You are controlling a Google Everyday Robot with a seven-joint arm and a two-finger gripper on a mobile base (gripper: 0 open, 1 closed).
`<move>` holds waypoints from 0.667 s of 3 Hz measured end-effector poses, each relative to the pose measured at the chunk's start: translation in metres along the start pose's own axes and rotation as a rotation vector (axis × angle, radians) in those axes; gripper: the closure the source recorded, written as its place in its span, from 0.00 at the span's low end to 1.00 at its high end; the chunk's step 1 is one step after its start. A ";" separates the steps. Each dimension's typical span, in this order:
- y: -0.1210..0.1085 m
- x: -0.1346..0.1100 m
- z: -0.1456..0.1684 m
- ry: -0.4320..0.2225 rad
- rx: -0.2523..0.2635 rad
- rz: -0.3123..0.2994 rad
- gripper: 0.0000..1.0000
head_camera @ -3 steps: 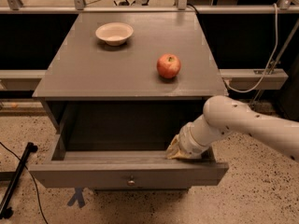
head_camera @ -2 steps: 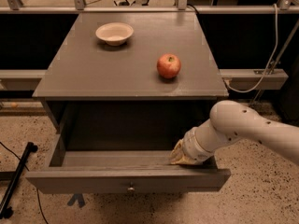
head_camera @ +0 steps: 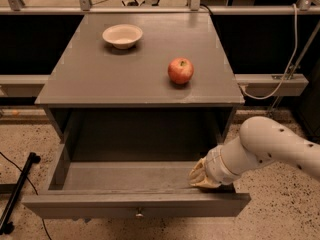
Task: Open top drawer
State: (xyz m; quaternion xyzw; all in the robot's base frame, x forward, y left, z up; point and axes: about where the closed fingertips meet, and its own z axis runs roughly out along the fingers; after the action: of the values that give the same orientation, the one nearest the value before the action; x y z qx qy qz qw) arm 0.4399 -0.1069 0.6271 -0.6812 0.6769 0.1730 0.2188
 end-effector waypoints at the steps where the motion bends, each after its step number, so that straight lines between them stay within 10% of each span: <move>1: 0.001 -0.005 -0.008 -0.032 0.021 -0.004 1.00; 2: -0.014 -0.017 -0.031 -0.074 0.086 -0.029 1.00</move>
Offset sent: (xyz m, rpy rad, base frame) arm 0.0250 -0.0022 0.0583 0.1090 -0.1465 -0.0238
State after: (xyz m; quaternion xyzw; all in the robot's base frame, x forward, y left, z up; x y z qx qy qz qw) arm 0.4515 -0.1091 0.6635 -0.6741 0.6652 0.1656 0.2749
